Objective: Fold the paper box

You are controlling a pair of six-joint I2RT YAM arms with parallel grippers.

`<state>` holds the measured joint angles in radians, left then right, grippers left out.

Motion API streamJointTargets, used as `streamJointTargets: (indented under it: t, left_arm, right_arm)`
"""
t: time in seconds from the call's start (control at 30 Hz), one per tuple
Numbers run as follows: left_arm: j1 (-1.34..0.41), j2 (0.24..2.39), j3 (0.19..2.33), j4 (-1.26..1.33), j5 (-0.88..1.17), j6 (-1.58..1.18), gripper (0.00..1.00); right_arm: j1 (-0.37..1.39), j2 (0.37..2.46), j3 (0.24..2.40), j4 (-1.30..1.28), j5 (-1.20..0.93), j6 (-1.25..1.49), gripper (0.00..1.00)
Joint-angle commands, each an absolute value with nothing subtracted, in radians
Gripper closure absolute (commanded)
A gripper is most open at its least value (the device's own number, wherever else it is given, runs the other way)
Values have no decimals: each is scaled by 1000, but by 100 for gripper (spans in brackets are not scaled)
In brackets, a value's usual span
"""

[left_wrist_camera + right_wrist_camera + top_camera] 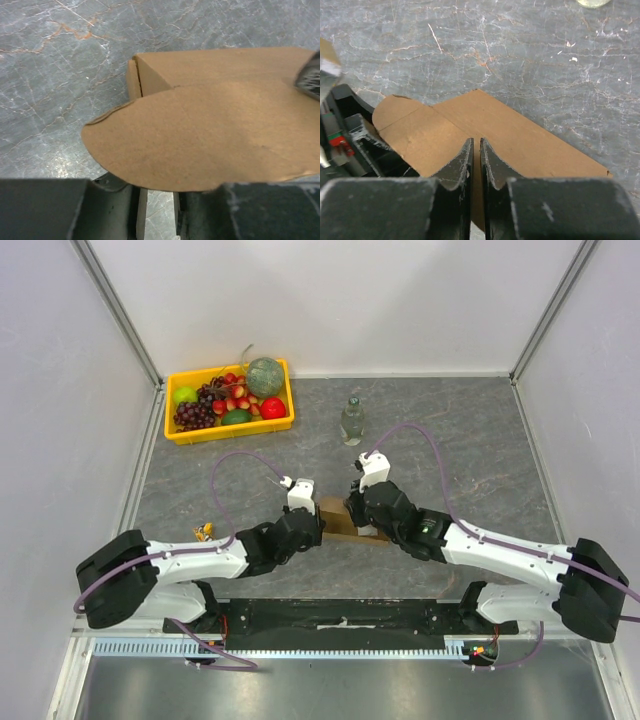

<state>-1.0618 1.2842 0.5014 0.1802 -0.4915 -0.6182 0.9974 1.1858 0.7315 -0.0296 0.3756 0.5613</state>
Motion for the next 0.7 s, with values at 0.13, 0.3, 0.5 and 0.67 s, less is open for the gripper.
streamJointTargets:
  t: [0.13,0.3,0.5,0.67]
  left_arm:
    - [-1071,1183,451,167,-382,-630,61]
    - [-1071,1100,425,146,-261,-629,57]
    - [-1069,1006,388,153,-11,-592,56]
    - [-1069,951,376,143,196,-597,64]
  right_arm:
    - [997,1210,701,60,394,612,85]
    - [997,1216,689,60,396,615,85]
    - [997,1246,677,66,390,626,84]
    - [997,1247,654,71,388,635,84]
